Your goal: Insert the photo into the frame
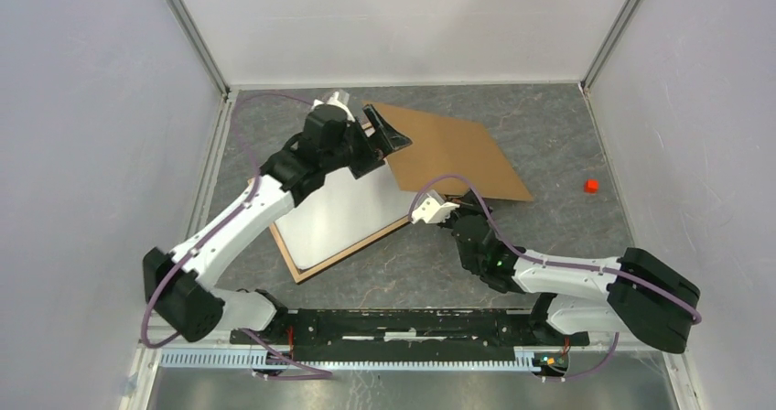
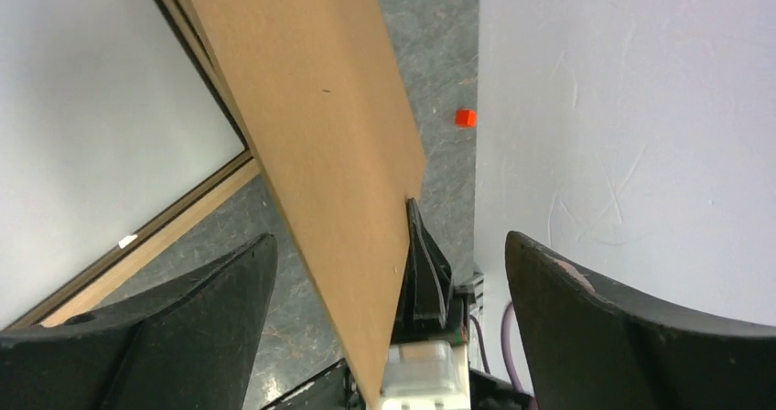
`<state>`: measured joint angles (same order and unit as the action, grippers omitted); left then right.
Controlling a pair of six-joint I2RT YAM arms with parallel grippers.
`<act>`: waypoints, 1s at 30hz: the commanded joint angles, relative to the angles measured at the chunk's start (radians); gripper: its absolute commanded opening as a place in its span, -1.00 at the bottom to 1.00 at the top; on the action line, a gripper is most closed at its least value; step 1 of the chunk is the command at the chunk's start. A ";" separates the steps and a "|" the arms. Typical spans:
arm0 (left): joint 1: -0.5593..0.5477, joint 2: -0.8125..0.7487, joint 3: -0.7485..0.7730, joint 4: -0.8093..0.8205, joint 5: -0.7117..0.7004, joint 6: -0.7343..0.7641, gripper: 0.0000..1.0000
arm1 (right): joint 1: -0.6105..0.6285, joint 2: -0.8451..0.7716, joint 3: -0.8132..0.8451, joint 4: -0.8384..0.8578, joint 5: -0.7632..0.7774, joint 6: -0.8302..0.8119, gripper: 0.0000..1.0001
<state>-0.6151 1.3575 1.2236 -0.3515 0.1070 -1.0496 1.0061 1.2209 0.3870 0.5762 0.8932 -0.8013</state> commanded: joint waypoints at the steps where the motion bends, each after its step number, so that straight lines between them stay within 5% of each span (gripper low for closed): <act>1: 0.019 -0.139 0.107 -0.147 -0.058 0.204 1.00 | -0.040 -0.075 0.060 0.063 -0.032 0.013 -1.00; 8: 0.021 -0.380 0.196 -0.415 -0.303 0.407 1.00 | -0.094 -0.165 0.172 -0.041 -0.070 0.169 -1.00; 18: 0.021 -0.652 0.258 -0.465 -0.459 0.520 1.00 | -0.109 -0.214 0.543 -0.350 -0.190 0.643 -1.00; 24: 0.021 -0.686 0.300 -0.497 -0.464 0.558 1.00 | -0.109 -0.211 0.613 -0.417 -0.347 1.222 -1.00; 30: 0.021 -0.729 0.292 -0.499 -0.451 0.588 1.00 | -0.109 -0.195 0.413 -0.192 -0.448 1.812 -1.00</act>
<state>-0.5968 0.6621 1.5028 -0.8413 -0.3359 -0.5396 0.8944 1.0157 0.9092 0.1883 0.5594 0.4835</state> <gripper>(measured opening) 0.996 0.018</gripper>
